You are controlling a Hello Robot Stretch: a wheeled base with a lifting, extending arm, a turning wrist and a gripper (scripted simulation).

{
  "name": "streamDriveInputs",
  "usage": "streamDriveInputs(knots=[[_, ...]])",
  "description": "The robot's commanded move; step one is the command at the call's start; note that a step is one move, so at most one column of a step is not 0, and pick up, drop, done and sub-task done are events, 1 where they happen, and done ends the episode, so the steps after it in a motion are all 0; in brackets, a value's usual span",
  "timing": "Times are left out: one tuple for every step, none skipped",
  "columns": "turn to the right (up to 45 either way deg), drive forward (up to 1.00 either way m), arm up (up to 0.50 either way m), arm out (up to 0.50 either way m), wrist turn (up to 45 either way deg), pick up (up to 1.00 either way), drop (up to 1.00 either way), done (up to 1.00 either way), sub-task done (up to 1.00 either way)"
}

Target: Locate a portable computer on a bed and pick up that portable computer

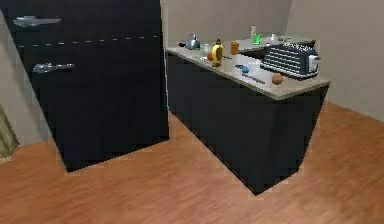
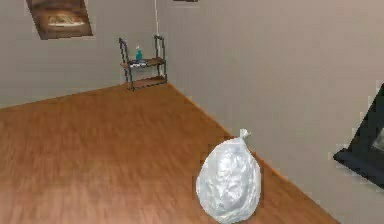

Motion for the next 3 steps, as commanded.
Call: streamDriveInputs(knots=[[-45.0, 0.00, 0.00, 0.00, 0.0, 0.00, 0.00, 0.00, 0.00], [-45.0, 0.00, 0.00, 0.00, 0.0, 0.00, 0.00, 0.00, 0.00], [-42.0, 0.00, 0.00, 0.00, 0.0, 0.00, 0.00, 0.00, 0.00]])
